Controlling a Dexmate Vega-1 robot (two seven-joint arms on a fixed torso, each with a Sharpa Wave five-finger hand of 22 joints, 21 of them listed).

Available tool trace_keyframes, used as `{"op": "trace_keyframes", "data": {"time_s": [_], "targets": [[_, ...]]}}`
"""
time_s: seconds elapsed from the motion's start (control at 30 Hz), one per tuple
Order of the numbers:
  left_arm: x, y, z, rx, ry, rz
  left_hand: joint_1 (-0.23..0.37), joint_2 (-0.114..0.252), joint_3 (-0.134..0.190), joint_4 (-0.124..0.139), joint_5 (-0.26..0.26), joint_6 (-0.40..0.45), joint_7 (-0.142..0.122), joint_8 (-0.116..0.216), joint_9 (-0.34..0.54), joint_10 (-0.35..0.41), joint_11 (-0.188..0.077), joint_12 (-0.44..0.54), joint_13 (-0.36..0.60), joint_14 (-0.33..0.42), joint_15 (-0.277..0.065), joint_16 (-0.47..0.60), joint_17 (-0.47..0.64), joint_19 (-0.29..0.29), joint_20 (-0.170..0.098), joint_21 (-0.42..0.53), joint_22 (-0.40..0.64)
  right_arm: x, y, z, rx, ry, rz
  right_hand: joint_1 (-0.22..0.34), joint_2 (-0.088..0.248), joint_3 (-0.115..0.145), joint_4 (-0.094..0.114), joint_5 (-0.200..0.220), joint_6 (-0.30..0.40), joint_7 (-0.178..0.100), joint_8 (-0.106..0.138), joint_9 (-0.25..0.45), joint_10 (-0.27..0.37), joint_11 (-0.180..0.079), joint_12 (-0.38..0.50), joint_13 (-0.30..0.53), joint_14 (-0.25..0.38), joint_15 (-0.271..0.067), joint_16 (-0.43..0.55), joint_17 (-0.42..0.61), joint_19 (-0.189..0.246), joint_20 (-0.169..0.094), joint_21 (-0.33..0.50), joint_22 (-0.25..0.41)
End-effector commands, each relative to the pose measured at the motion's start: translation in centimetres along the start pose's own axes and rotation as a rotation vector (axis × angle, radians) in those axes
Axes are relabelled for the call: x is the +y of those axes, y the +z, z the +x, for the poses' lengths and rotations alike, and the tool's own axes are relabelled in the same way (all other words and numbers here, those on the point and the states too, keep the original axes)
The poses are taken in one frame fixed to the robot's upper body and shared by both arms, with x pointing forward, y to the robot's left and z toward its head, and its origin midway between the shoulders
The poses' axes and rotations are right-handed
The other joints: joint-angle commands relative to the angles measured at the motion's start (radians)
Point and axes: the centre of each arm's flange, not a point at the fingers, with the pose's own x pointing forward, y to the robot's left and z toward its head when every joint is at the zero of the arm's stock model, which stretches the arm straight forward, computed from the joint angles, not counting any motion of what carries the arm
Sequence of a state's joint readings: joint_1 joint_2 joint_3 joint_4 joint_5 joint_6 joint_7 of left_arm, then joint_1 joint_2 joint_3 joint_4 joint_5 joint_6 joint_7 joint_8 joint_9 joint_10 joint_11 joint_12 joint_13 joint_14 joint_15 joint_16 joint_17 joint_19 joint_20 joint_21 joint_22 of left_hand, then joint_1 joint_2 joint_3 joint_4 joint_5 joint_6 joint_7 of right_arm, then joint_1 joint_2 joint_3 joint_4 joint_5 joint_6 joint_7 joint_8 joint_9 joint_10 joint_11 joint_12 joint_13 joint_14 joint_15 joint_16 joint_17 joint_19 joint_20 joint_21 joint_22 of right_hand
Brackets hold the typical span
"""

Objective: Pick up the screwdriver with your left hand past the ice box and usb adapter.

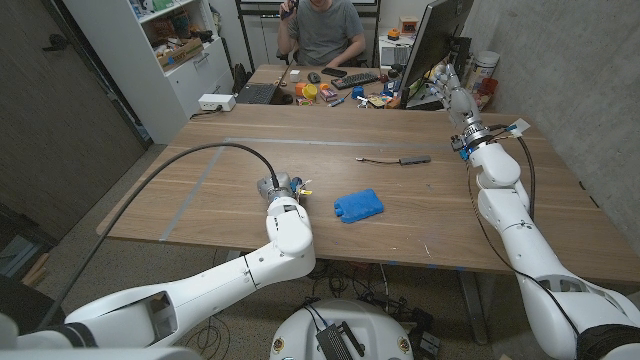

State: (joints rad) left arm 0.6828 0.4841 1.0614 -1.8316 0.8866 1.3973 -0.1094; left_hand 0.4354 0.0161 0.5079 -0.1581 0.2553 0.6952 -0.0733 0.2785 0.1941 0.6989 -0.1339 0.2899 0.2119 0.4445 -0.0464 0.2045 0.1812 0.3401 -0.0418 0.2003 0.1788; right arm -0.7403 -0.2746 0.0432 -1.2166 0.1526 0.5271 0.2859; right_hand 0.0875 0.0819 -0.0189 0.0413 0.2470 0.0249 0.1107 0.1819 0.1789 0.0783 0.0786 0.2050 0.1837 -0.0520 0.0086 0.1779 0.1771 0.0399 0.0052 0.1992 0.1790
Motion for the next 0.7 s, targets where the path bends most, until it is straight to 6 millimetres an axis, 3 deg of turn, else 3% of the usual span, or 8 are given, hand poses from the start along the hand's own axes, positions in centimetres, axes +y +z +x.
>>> {"op": "trace_keyframes", "data": {"time_s": [0.03, 0.13, 0.2, 0.37, 0.5, 0.7], "targets": [[-0.6, 0.8, 0.0, 0.005, 0.018, 0.006, 0.076, 0.041, 0.051, -0.009, -0.015, 0.085, -0.012, 0.029, 0.004, 0.167, -0.081, 0.030, 0.025, 0.035, -0.132, 0.002, 0.000, 0.022, -0.028, 0.011, 0.004, -0.5, 0.1, 0.1, -0.016, -0.008, 0.005, 0.008, -0.001, -0.001, -0.002, 0.004, -0.006, 0.000, 0.006, 0.005, -0.005, 0.002, 0.002, 0.002, -0.005, -0.001, 0.003, 0.002, 0.000, 0.000, -0.001, 0.003], [-0.6, 0.9, 0.0, 0.009, 0.034, 0.003, 0.156, 0.078, 0.117, -0.018, -0.037, 0.152, -0.021, 0.043, 0.003, 0.249, -0.081, 0.058, 0.040, 0.070, -0.150, -0.002, 0.000, 0.026, -0.029, 0.011, 0.003, -0.6, 0.1, 0.2, -0.017, -0.011, 0.008, 0.008, 0.000, -0.001, -0.002, 0.004, -0.006, 0.000, 0.006, 0.005, -0.005, 0.002, 0.002, 0.002, -0.005, 0.000, 0.003, 0.002, 0.000, 0.000, -0.001, 0.003], [-0.6, 1.1, 0.0, 0.010, 0.060, -0.001, 0.226, 0.081, 0.183, -0.019, -0.058, 0.208, -0.027, 0.051, 0.001, 0.344, -0.081, 0.100, 0.061, 0.127, -0.160, -0.004, 0.001, 0.034, -0.037, 0.011, 0.003, -0.8, 0.0, 0.2, -0.017, -0.014, 0.011, 0.008, 0.000, -0.001, -0.002, 0.004, -0.006, 0.000, 0.006, 0.005, -0.005, 0.003, 0.002, 0.002, -0.005, 0.000, 0.003, 0.002, 0.000, 0.000, -0.001, 0.003], [-0.9, 1.5, -0.1, 0.013, 0.094, -0.012, 0.338, 0.089, 0.298, -0.030, -0.069, 0.263, -0.035, 0.050, 0.003, 0.463, -0.081, 0.191, 0.108, 0.212, -0.169, -0.005, 0.011, 0.049, -0.039, 0.011, 0.002, -1.0, -0.1, 0.3, -0.016, -0.012, 0.019, 0.008, 0.000, -0.001, -0.003, 0.004, -0.006, 0.001, 0.007, 0.005, -0.005, 0.002, 0.002, 0.002, -0.005, -0.001, 0.003, 0.002, 0.000, -0.001, -0.001, 0.003], [-1.2, 1.8, -0.2, 0.016, 0.107, -0.025, 0.370, 0.083, 0.326, -0.028, -0.073, 0.277, -0.032, 0.050, 0.005, 0.476, -0.080, 0.216, 0.127, 0.239, -0.171, -0.001, 0.017, 0.048, -0.039, 0.010, 0.002, -1.2, -0.1, 0.4, -0.018, -0.017, 0.022, 0.008, -0.001, -0.001, -0.003, 0.003, -0.006, 0.000, 0.007, 0.005, -0.006, 0.003, 0.002, 0.002, -0.006, -0.001, 0.003, 0.002, 0.000, 0.000, -0.001, 0.003], [-1.5, 1.9, -0.5, 0.010, 0.155, -0.055, 0.396, 0.081, 0.338, -0.027, -0.078, 0.286, -0.025, 0.048, 0.005, 0.493, -0.077, 0.248, 0.148, 0.290, -0.181, 0.018, 0.032, 0.054, -0.042, 0.011, 0.002, -1.6, 0.0, 0.4, -0.019, -0.023, 0.015, 0.007, -0.001, -0.002, -0.003, 0.003, -0.006, 0.000, 0.007, 0.005, -0.007, 0.002, 0.002, 0.002, -0.006, -0.002, 0.003, 0.002, 0.000, -0.001, 0.000, 0.003]]}}
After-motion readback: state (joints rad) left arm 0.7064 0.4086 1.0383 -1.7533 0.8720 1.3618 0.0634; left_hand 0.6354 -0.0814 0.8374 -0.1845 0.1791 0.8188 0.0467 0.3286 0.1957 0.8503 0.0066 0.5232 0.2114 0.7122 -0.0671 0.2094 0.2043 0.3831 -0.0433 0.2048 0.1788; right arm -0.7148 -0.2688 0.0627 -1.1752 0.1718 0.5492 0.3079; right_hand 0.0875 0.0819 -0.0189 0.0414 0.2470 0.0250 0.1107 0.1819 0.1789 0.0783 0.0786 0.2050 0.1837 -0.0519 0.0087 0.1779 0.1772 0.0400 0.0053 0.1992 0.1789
